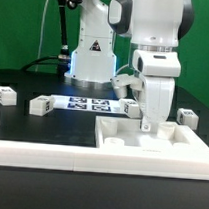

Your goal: Assemble one leg

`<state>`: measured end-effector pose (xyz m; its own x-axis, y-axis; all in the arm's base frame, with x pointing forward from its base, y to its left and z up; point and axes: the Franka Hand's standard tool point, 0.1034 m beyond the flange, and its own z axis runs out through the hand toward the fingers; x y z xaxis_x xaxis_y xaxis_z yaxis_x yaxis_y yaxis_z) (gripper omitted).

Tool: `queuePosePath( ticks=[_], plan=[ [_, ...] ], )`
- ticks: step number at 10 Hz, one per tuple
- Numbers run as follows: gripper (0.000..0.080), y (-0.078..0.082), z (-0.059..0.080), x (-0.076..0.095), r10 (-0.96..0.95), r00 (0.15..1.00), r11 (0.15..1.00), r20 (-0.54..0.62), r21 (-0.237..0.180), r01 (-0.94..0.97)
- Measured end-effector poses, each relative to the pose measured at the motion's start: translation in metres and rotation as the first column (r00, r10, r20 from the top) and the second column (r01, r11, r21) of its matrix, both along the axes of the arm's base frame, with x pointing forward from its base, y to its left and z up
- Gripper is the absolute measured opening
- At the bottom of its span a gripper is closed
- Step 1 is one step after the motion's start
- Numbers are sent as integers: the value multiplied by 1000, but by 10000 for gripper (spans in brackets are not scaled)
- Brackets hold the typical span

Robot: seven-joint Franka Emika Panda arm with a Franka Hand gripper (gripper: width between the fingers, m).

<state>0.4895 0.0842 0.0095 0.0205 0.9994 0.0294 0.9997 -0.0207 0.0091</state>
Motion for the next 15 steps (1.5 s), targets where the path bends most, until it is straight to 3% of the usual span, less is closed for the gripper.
queuePosePath(
  ticks=[3, 4, 5, 6, 7, 12, 15],
  plan=[
    [58, -1, 0, 0, -1, 1000, 1000, 0, 0, 1],
    [297, -1, 0, 0, -2, 1000, 1000, 0, 0, 2],
    [297, -1, 0, 0, -2, 1000, 1000, 0, 0, 2],
    [496, -1, 0, 0, -2, 1000, 1000, 0, 0, 2],
    [598, -1, 0, 0, -2, 1000, 1000, 0, 0, 2],
    [647, 1, 3, 0, -30, 1000, 1000, 3, 0, 30],
    [649, 21, 46, -4, -134, 990, 991, 51, -3, 134]
  ],
)
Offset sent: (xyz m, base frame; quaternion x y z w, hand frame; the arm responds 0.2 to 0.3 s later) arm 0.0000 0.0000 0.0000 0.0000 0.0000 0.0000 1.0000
